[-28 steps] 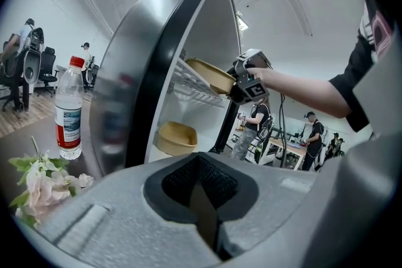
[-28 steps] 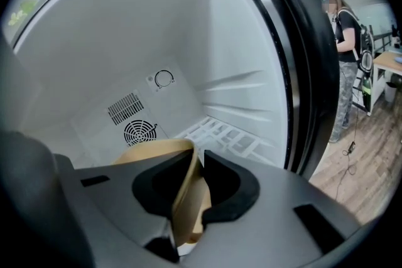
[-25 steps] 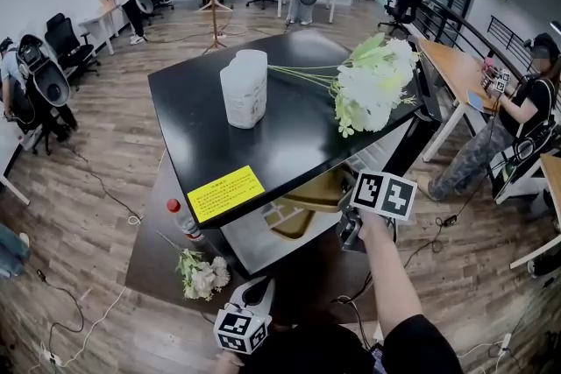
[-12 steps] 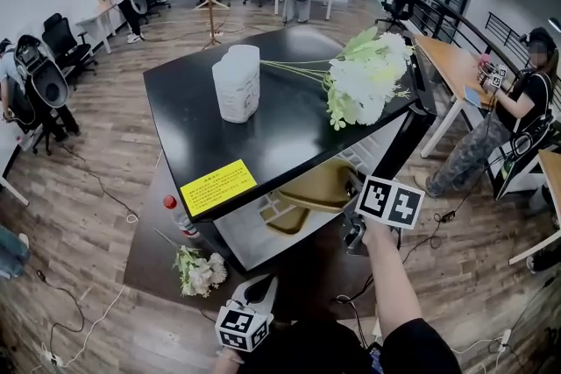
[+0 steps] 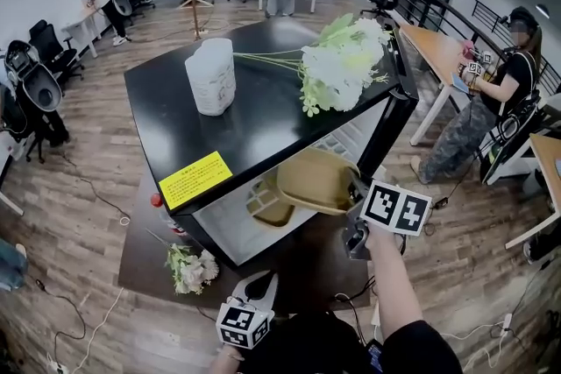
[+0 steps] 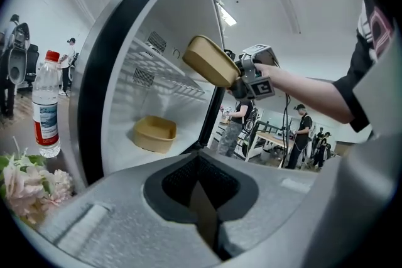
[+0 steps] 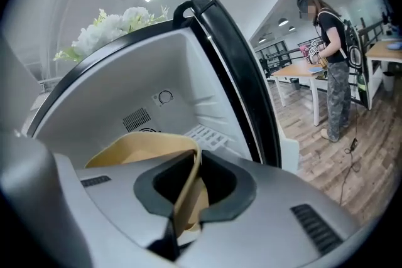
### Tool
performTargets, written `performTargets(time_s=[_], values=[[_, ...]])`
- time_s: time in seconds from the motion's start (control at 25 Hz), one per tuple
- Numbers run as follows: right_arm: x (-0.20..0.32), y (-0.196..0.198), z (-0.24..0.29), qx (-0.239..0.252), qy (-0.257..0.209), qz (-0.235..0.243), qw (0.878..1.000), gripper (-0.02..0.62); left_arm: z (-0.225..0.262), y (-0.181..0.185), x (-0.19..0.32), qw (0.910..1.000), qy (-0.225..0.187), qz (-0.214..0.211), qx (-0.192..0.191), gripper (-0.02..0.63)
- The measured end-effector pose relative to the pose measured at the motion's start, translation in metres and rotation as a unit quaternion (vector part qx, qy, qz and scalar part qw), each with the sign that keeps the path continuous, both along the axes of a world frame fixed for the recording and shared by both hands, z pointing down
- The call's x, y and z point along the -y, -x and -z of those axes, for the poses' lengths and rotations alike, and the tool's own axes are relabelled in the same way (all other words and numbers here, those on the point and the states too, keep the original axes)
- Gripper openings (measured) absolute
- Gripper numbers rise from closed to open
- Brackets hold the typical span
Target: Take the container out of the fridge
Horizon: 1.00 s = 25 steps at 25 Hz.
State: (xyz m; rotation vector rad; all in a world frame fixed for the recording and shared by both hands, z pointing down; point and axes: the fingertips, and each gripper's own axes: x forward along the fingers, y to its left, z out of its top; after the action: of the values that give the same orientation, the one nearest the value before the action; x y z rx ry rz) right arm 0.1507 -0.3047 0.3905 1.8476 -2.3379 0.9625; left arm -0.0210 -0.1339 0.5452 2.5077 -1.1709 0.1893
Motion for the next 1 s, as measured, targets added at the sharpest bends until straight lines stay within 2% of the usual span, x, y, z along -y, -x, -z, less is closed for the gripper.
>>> performTargets(time_s=[0.32, 1.0], values=[[-0.027, -0.023, -0.015, -0.023, 0.01, -0.014, 1.0, 0.044, -0.005, -0.007, -0.006, 0.9999, 0.005, -0.009, 0.003, 0.008], [-0.077, -0.057, -0.051, -0.032, 0.039, -0.053, 0.997, 0.04, -0.007, -0.027, -0.019, 0.9992, 0.01, -0.037, -0.005, 0.008]])
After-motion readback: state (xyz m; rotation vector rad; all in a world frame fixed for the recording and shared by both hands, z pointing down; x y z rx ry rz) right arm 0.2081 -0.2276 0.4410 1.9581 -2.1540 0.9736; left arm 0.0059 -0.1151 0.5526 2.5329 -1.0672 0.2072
